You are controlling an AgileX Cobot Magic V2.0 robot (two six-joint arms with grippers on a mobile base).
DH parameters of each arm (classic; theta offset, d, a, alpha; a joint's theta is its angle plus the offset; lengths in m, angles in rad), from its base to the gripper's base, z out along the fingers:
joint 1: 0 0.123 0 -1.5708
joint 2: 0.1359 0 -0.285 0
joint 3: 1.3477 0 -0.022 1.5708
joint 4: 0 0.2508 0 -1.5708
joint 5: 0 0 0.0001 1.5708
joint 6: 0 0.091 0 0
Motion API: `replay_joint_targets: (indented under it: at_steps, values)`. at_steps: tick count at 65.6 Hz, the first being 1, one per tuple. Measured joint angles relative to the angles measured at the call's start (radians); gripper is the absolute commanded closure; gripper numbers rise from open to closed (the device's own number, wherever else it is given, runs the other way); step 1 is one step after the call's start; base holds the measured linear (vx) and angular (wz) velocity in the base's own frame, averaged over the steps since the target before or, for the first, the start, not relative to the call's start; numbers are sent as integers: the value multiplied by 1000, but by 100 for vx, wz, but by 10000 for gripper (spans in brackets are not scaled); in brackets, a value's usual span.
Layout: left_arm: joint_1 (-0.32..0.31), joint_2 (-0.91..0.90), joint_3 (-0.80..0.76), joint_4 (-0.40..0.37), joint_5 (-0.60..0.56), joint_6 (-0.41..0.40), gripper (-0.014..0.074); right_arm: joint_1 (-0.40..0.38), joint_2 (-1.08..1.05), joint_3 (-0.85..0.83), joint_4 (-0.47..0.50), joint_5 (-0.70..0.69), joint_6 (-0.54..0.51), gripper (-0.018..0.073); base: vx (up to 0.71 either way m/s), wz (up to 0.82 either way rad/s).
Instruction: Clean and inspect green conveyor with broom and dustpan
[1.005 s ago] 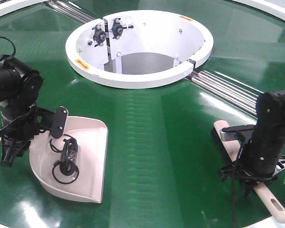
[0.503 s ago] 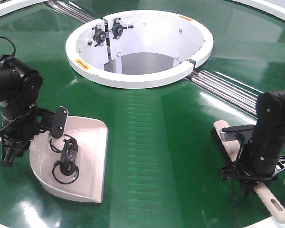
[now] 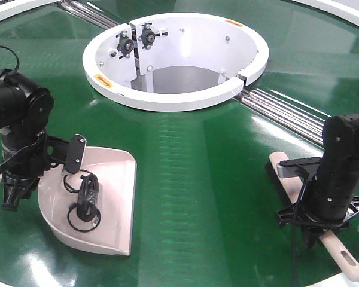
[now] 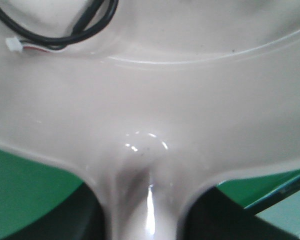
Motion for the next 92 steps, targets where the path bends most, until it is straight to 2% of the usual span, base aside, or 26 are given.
replay_joint_targets:
  at_steps: [13,25,53,62,72,92]
  values:
    - [0,0,0,-5,6,-33,584,0,0,0,0,2,0,474,0,0]
    - [0,0,0,-6,7,-42,520,0,0,0,0,2,0,402,0,0]
    - [0,0,0,-25,-3,-62,207,0,0,0,0,2,-1,174,0,0]
    - [0,0,0,-38,-5,-69,140,0,0,0,0,2,-1,123,0,0]
    - [0,-4,0,-68,-9,-70,121,0,-13,0,0,-6,-1,94,0,0]
    - [0,-71,0,-135,1,-70,121,0,-157,0,-5,-18,-1,92,0,0]
